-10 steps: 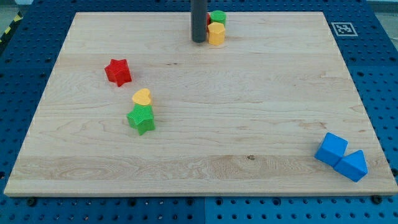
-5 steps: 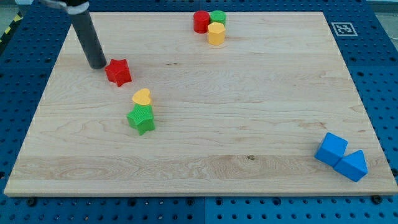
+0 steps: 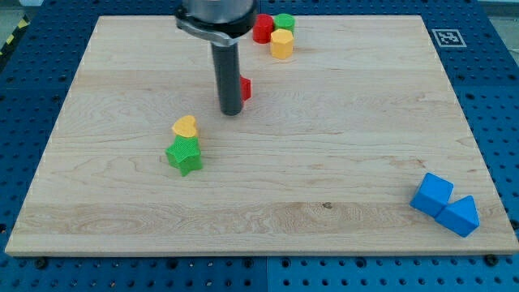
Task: Push the red star below the red circle
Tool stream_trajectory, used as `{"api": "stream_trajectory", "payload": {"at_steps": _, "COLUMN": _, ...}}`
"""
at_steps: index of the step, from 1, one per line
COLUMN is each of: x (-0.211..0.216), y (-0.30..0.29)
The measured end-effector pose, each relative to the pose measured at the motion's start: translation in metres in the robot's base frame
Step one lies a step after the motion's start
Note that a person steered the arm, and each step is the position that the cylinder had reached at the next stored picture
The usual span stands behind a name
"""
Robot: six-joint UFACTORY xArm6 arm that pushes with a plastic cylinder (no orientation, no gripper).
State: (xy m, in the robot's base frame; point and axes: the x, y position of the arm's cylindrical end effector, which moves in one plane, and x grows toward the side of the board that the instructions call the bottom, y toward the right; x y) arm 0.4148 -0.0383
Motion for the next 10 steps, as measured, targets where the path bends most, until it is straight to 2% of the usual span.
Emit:
{"api": "stream_trajectory", "payload": {"at_steps": 2, "x": -0.013, "y": 0.010}}
{"api": "stream_trajectory", "payload": {"at_steps": 4, "x": -0.022, "y": -0.027}}
{"api": "stream_trajectory", "payload": {"at_steps": 5, "x": -0.030, "y": -0.027}}
{"api": "stream_trajectory", "payload": {"at_steps": 7, "x": -0.033, "y": 0.000}}
{"api": "stream_trajectory", "payload": {"at_steps": 10, "x": -0.091, "y": 0.005}}
